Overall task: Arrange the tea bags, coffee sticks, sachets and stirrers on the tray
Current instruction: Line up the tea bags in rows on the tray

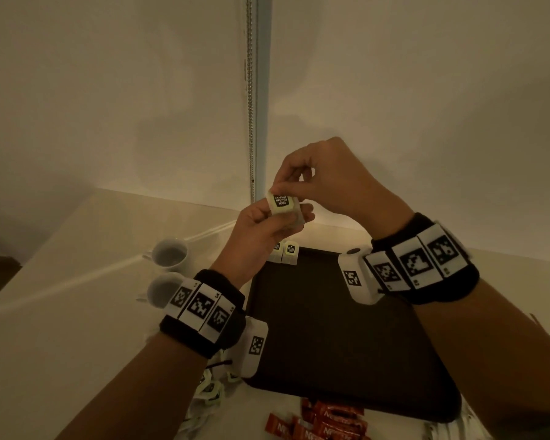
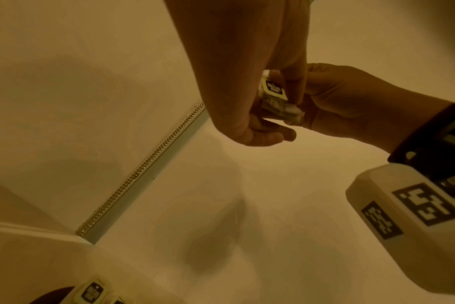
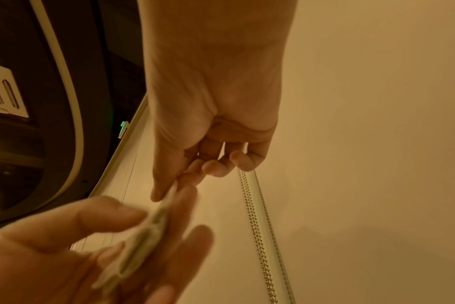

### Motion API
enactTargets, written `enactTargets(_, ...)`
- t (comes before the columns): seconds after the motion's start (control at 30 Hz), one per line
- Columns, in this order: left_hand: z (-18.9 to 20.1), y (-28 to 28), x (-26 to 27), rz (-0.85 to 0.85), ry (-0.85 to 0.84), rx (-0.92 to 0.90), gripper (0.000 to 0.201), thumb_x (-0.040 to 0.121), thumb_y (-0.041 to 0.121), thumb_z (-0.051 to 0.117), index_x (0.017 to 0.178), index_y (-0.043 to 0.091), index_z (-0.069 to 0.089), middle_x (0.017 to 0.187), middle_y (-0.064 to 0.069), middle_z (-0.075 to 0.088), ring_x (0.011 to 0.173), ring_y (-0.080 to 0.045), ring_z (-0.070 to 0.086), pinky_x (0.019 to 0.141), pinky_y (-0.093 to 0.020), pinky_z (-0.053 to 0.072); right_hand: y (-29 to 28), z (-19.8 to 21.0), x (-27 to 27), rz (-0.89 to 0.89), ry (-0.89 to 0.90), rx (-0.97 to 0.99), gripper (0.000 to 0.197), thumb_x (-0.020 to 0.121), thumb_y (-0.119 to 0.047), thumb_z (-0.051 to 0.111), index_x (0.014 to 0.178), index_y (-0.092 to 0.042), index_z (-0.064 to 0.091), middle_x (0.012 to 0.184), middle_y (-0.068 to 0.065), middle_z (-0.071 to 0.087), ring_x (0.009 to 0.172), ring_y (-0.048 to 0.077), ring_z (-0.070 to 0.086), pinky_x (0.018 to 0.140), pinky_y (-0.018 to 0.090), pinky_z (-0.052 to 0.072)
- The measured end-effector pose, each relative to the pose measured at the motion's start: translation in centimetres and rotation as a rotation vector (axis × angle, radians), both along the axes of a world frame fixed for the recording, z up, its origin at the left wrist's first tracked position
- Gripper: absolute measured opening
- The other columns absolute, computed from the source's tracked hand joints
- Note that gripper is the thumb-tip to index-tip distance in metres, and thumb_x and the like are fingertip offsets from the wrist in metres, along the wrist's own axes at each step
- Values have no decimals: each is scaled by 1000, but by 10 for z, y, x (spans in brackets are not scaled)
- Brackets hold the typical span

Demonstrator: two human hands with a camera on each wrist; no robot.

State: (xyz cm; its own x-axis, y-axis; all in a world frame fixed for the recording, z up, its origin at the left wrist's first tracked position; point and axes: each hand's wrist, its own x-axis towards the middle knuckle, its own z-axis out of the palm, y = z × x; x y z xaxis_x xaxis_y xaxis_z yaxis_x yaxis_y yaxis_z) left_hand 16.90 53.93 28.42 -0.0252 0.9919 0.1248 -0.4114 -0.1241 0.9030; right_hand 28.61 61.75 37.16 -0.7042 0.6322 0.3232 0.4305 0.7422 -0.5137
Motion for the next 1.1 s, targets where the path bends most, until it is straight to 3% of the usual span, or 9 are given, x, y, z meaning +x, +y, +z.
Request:
enactTargets(0.1,2,1,-1,-12,-92,-2,27,77,4,56,101,13,63,98,0,71,105,-24,65,82,-30,54,0,-1,2,2,17,-13,10,78,-32,74,81,-22,73,73,-12,68,65,-1,59,61,17,44)
enactTargets(0.2,5,2,-1,32,-74,-20,23,80,12,67,102,17,62,99,-2,69,96,-23,68,78,-31,54,-1,-1,3,38,43,-27,12,78,-29,74,82,-17,74,72,-11,67,65,-2,59,61,11,42)
enactTargets(0.3,6,3,0,72,-9,-5,19,80,15,64,99,13,65,90,0,73,87,-20,70,76,-28,54,-2,-1,4,61,49,-16,10,79,-26,74,82,-17,74,71,-12,66,65,-4,58,61,9,42)
enactTargets(0.4,1,4,-3,54,-15,0,28,79,3,59,105,11,65,98,-2,73,97,-24,68,83,-30,53,-1,-1,7,41,91,-34,8,79,-25,74,82,-17,73,72,-14,65,67,-4,58,62,10,44)
enactTargets(0.5,2,3,-3,20,-69,-10,30,81,5,58,110,14,61,108,-3,69,108,-28,63,87,-33,53,0,0,9,41,124,-73,5,80,-23,73,82,-18,72,72,-13,66,66,-2,60,63,12,46)
enactTargets(0.67,1,3,3,68,39,-37,17,87,7,59,101,15,66,96,1,73,93,-19,70,74,-22,53,0,-1,7,10,144,-89,6,79,-26,73,80,-22,70,72,-3,69,64,4,60,61,12,48)
enactTargets(0.77,-4,3,3,67,47,-19,26,79,16,64,105,18,65,105,1,71,101,-22,67,80,-24,52,0,-4,8,-16,169,-115,8,79,-26,74,80,-18,71,71,-1,69,62,6,61,57,9,45)
enactTargets(0.87,-8,3,3,113,43,-23,27,79,23,62,105,15,67,99,1,73,99,-20,68,80,-24,51,0,-7,10,-45,189,-142,10,79,-25,74,80,-15,71,70,-2,67,59,4,58,55,8,43)
enactTargets(1.1,-14,10,1,171,75,13,12,82,26,71,93,23,73,92,0,72,92,-16,65,80,-26,50,0,-14,14,-50,214,-224,8,80,-19,72,81,-11,70,68,-4,64,55,3,57,52,8,41)
